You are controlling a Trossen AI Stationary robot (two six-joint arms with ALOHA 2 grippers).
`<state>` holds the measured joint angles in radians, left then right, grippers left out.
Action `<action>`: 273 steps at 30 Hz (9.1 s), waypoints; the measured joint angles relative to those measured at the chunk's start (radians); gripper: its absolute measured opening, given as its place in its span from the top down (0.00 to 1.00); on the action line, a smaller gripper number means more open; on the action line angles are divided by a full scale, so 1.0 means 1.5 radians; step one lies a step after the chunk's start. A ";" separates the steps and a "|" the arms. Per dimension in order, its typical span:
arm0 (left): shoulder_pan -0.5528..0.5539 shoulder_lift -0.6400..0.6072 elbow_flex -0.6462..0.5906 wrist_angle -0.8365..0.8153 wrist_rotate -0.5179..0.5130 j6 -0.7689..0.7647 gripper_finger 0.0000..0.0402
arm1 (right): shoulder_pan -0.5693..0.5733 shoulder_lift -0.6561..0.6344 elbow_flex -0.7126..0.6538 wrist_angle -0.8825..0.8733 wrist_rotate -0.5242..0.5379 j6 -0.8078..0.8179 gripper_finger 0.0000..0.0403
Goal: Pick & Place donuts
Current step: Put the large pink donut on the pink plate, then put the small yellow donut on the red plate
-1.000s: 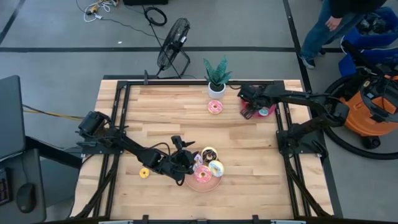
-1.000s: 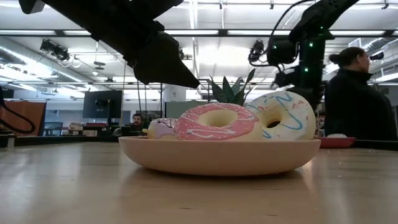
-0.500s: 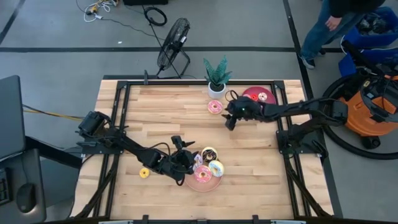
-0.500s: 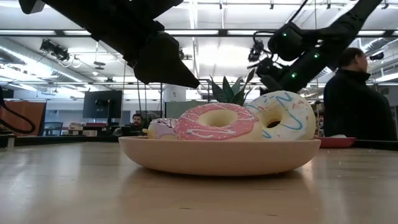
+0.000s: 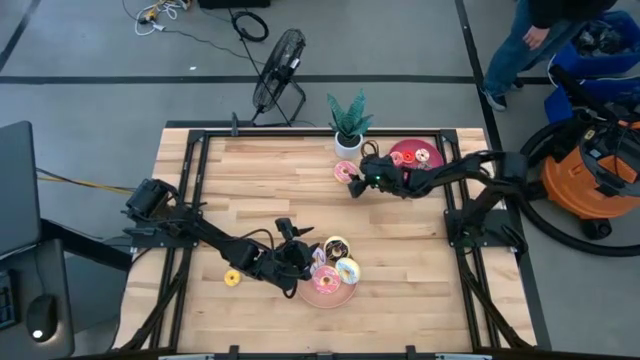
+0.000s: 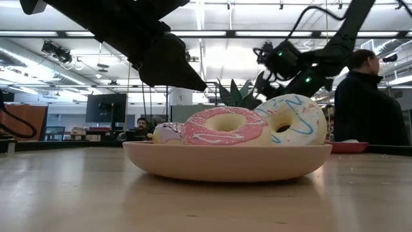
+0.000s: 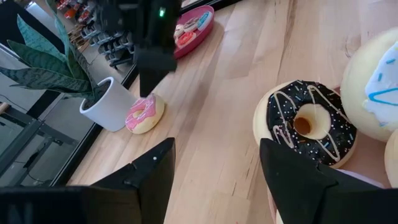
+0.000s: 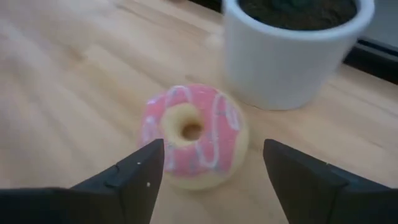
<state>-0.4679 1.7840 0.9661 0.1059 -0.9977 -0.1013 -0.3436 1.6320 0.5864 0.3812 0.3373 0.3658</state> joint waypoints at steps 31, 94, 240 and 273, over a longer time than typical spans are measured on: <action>0.000 0.000 0.000 0.001 0.000 -0.001 0.41 | -0.014 0.105 0.115 -0.110 0.026 0.085 0.37; -0.096 -0.151 0.000 -0.403 -0.104 -0.386 0.41 | 0.542 0.064 0.425 -0.430 0.171 -0.088 0.92; -0.404 -0.152 -0.179 -0.559 0.325 -1.317 0.68 | 0.958 0.317 0.620 -1.277 0.393 0.711 0.59; -0.351 -0.148 -0.028 -0.691 0.373 -1.138 0.42 | 0.919 0.317 0.620 -1.183 0.443 0.595 0.59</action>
<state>-0.9943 1.5616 0.9242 -0.9306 -0.4379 -1.8081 1.0355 2.1082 1.5169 -1.3937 1.0023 1.2583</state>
